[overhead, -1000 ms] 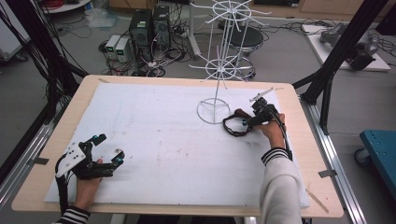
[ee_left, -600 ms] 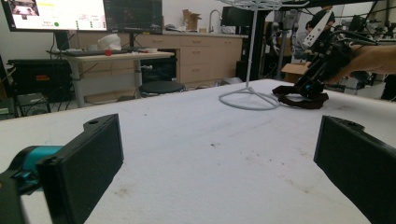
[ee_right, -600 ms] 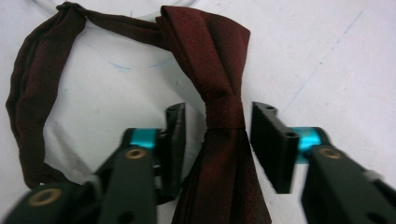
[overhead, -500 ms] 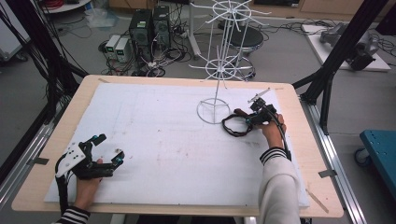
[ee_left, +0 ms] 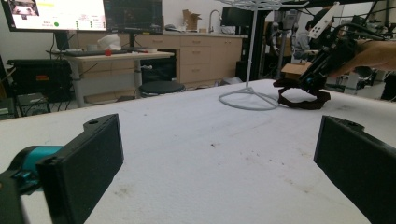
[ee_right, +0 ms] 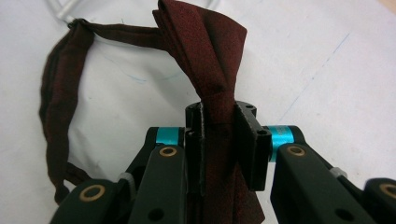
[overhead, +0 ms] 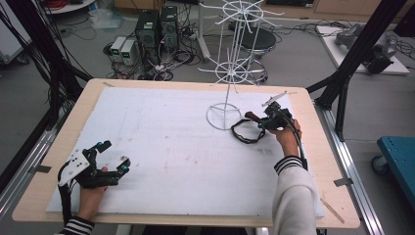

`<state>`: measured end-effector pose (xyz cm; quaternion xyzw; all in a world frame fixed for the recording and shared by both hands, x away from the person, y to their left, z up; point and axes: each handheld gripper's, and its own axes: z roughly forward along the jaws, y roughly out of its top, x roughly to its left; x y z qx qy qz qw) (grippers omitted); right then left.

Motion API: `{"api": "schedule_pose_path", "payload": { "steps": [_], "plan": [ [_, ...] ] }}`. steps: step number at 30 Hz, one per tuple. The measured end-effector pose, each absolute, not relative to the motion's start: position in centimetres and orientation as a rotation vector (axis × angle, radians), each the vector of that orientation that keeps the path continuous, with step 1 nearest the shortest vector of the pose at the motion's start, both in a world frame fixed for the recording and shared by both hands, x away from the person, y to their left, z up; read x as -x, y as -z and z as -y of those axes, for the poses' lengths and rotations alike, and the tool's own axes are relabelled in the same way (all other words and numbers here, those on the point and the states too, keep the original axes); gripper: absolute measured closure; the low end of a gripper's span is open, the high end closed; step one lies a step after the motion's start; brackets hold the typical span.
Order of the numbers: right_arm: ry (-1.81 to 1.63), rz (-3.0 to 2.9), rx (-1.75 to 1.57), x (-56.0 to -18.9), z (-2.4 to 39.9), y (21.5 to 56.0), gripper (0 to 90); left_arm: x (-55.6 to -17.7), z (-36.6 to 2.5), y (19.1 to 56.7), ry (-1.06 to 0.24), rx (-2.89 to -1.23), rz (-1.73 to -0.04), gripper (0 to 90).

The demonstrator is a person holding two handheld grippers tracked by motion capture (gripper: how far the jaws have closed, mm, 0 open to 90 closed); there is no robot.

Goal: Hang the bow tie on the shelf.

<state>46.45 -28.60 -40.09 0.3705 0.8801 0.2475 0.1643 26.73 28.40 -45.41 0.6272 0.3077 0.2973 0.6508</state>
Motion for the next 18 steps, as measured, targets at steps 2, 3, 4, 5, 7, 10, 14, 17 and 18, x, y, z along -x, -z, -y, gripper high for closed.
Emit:
{"api": "schedule_pose_path", "payload": {
  "steps": [2,3,4,5,7,10,14,17,18],
  "plan": [
    [-0.751,-2.496,-1.043,-46.0,28.7,39.4,75.0,-26.7,-28.4,45.4,-0.676,-1.426,-0.698,1.8],
    [-0.761,-2.492,-1.037,-45.8,28.6,39.2,75.0,-26.7,-28.4,45.4,-0.677,-1.427,-0.697,1.8],
    [-0.761,-2.492,-1.037,-45.8,28.6,39.2,75.0,-26.7,-28.4,45.4,-0.677,-1.426,-0.698,1.8],
    [-0.779,-2.489,-1.031,-45.6,28.6,38.9,75.0,-26.7,-28.4,45.4,-0.675,-1.426,-0.697,1.8],
    [-0.787,-2.483,-1.018,-45.3,28.7,38.4,75.0,-26.7,-28.4,45.4,-0.675,-1.425,-0.699,1.8],
    [-0.809,-2.471,-1.001,-44.6,28.8,37.8,75.0,-26.7,-28.4,45.4,-0.676,-1.427,-0.697,1.8],
    [-0.846,-2.457,-0.991,-43.7,28.9,37.0,75.0,-26.7,-28.4,45.4,-0.676,-1.426,-0.696,1.8],
    [-0.886,-2.441,-0.985,-43.2,29.1,36.5,75.0,-26.7,-28.4,45.4,-0.677,-1.427,-0.695,1.8],
    [-0.912,-2.428,-0.980,-42.7,29.1,36.2,74.9,-26.7,-28.4,45.4,-0.676,-1.427,-0.696,1.8]
  ]
}}
